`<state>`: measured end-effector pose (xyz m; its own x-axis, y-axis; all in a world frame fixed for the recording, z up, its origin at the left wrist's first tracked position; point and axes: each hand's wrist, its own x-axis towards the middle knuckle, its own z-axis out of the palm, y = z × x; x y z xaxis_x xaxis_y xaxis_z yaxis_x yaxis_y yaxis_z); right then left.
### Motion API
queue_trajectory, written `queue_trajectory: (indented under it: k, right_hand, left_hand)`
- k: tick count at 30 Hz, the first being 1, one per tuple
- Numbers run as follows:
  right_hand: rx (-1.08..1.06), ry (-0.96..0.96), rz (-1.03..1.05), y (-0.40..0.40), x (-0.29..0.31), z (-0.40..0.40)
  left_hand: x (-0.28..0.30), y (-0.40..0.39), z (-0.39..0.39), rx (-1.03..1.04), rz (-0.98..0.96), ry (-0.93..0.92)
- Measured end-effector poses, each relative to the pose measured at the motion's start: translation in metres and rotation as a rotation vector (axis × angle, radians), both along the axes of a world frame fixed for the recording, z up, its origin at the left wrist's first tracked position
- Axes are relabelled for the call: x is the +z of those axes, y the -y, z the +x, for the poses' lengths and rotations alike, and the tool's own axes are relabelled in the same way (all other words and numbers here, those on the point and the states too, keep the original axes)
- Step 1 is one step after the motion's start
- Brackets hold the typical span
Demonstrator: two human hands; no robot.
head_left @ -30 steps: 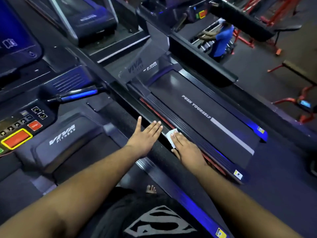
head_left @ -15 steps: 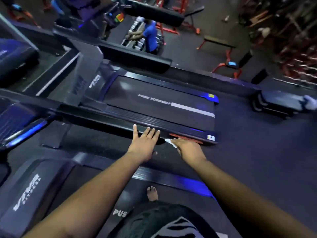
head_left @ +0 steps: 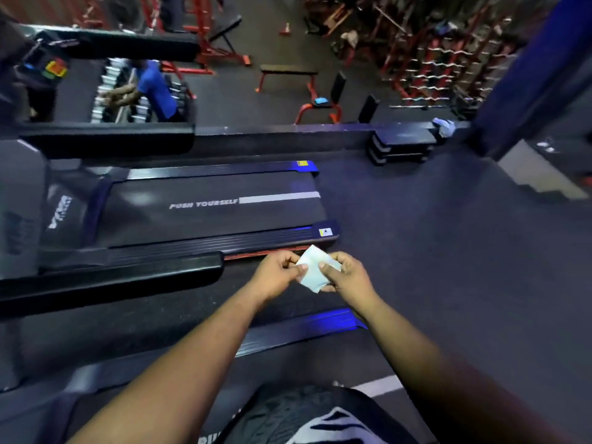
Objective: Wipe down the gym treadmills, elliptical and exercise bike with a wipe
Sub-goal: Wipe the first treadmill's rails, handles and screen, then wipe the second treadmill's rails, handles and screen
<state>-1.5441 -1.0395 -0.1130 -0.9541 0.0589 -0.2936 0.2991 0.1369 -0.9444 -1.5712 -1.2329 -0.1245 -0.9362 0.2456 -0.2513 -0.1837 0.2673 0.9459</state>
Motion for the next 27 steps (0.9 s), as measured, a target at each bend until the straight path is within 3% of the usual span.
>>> queue_trajectory:
  k: [9, 13, 19, 27]
  right_hand:
    - [-0.202, 0.066, -0.131, -0.149, -0.014, 0.019]
    - [-0.22, 0.054, -0.228, -0.221, -0.016, 0.021]
    - [-0.311, 0.031, -0.2, -0.318, -0.017, 0.032]
    - [-0.617, 0.024, -0.133, -0.425, -0.008, 0.038]
  left_hand:
    - [0.006, -0.153, -0.024, -0.034, 0.066, 0.052]
    - [-0.001, -0.237, -0.031, -0.156, 0.041, 0.08]
    - [-0.002, -0.35, -0.041, -0.287, 0.031, 0.069]
    - [-0.004, -0.476, -0.046, -0.475, 0.049, 0.271]
